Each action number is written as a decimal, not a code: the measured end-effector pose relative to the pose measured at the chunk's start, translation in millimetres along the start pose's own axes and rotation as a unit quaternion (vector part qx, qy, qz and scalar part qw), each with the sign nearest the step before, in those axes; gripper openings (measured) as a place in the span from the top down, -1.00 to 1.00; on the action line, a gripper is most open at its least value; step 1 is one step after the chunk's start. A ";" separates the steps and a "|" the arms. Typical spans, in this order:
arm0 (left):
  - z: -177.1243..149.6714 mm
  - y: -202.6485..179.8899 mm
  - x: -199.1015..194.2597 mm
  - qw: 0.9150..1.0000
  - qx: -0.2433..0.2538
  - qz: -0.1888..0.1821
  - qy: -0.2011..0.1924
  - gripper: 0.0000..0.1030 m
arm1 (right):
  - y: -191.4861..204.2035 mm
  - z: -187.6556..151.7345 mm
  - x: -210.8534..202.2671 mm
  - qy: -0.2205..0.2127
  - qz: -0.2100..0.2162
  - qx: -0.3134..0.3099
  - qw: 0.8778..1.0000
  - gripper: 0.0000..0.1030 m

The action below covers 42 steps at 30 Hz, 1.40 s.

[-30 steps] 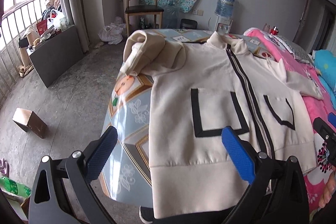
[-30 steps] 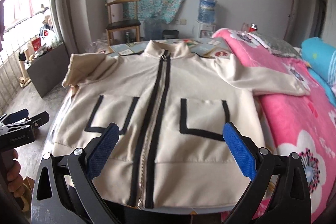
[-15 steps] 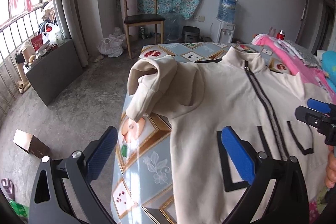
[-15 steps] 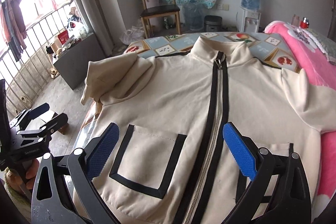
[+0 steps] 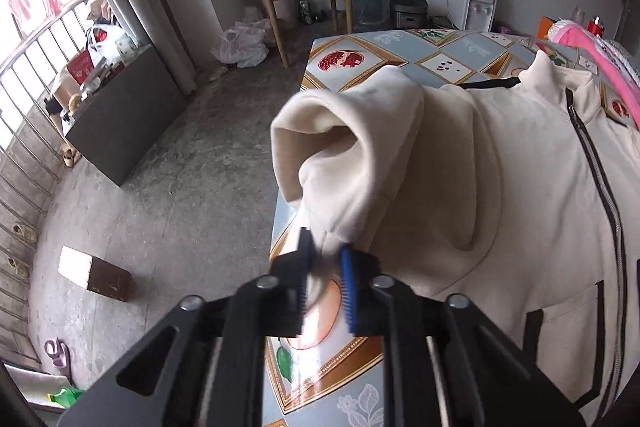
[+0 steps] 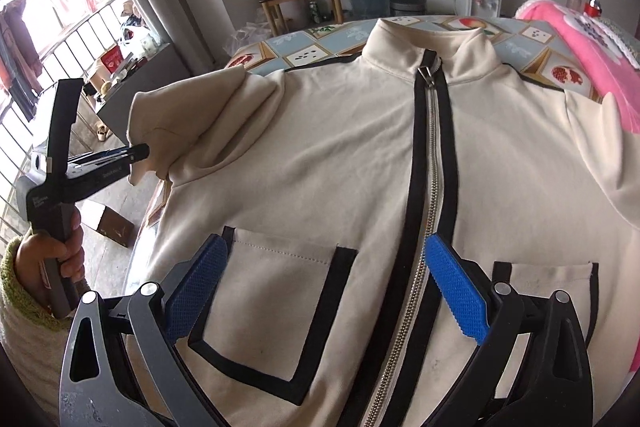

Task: Fold large clothes
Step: 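Reach the left gripper to the sleeve nearest it and grasp the cuff, then carry the grasped sleeve across the jacket body toward the other sleeve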

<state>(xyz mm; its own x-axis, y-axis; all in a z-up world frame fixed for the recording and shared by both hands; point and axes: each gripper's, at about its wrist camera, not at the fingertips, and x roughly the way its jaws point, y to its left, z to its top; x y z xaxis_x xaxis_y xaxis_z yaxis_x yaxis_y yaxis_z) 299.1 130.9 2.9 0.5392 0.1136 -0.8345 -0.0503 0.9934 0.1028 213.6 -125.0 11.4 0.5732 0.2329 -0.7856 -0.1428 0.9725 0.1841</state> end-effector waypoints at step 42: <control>-81.6 -116.4 -25.6 0.969 -0.014 -0.231 0.086 -0.67 | -82.4 -65.0 12.9 0.076 -0.145 -0.013 0.986 -0.86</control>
<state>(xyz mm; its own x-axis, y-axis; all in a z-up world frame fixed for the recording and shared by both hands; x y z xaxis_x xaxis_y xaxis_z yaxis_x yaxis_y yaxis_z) 222.6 13.4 -31.9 0.3609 -0.3457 -0.8662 0.1389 0.9383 -0.3166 180.3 -202.5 -52.3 0.4657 -0.0604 -0.8829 -0.0117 0.9972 -0.0744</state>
